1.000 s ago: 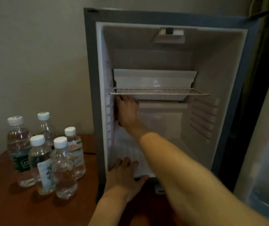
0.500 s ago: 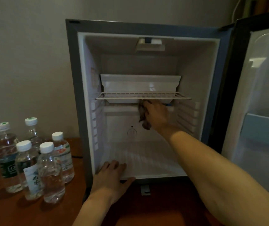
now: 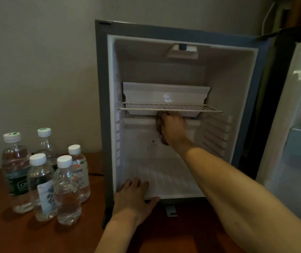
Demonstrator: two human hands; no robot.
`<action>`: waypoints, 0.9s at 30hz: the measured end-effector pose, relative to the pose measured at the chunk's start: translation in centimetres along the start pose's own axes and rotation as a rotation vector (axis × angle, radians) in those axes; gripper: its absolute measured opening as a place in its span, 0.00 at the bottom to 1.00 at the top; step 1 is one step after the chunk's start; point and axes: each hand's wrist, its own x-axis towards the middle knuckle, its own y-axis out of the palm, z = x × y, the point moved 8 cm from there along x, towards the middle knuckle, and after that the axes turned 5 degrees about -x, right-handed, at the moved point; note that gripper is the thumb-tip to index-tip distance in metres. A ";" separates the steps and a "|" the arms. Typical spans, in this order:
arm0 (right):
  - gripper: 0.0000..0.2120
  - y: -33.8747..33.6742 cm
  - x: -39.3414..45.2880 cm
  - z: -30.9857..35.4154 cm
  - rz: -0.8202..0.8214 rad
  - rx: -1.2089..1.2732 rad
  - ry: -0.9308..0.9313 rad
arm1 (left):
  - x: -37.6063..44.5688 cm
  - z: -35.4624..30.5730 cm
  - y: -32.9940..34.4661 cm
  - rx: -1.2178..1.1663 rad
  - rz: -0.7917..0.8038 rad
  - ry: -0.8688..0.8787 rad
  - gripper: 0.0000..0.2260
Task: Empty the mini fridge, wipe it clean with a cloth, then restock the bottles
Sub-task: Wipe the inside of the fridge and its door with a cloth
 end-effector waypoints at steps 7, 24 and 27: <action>0.19 2.0 0.7 12.5 0.030 0.040 -0.128 | -0.3 -0.2 0.3 -0.012 0.027 -0.010 0.25; 0.20 0.5 -0.1 -3.4 0.002 -0.016 -0.134 | -0.1 -0.2 -0.1 0.033 -0.035 -0.037 0.31; 0.21 -0.4 -0.6 -7.2 -0.040 -0.024 -0.038 | -0.1 -0.2 -0.2 0.031 -0.030 -0.043 0.32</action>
